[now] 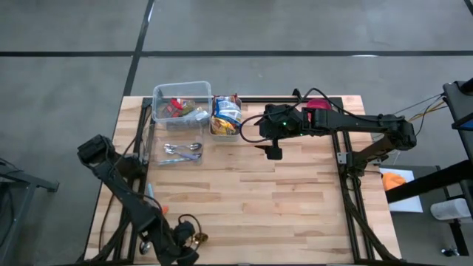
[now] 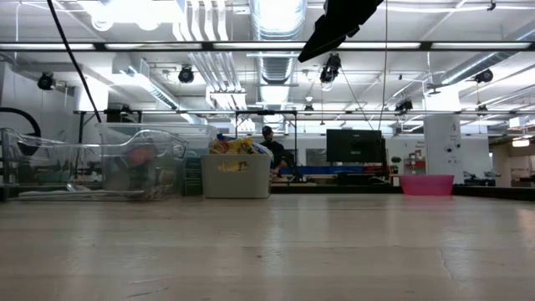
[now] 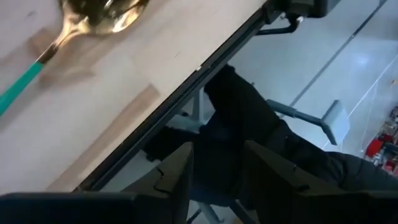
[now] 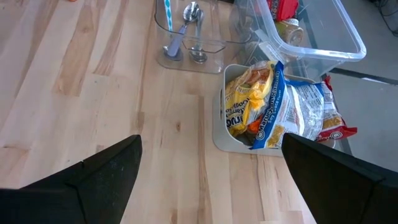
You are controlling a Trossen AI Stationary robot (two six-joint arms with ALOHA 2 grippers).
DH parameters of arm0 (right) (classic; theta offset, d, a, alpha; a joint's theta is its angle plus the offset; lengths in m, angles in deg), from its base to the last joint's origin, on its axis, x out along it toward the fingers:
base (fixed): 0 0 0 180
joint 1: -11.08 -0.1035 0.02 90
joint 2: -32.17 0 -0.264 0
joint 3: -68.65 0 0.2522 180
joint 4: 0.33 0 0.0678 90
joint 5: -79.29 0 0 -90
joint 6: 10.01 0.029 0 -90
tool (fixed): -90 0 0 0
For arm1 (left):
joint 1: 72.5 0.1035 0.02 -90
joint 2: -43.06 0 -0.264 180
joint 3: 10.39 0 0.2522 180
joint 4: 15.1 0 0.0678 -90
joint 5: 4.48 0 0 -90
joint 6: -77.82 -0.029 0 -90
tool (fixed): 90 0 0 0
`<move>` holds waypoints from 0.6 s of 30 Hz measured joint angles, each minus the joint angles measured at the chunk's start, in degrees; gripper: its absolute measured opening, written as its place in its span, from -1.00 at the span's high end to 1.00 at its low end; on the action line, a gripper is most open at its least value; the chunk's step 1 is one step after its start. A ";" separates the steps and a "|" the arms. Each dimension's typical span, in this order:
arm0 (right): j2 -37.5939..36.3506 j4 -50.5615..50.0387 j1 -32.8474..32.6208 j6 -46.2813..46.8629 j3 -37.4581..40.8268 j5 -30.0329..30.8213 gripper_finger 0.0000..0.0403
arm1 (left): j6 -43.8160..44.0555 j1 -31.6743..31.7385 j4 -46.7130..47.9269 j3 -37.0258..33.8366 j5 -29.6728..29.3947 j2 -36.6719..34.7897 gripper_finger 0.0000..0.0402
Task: Pick & Place Food Item
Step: Put the green spoon into the transparent bin
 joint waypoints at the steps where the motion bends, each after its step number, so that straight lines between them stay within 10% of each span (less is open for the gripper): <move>1: -0.01 0.05 0.01 0.02 -0.02 0.00 -0.91 | 0.35 -0.13 0.48 0.17 0.20 -0.04 0.28; 18: -0.01 0.06 0.00 0.02 -0.01 -0.01 -0.91 | -13.72 -0.35 7.70 0.34 -0.77 1.66 0.28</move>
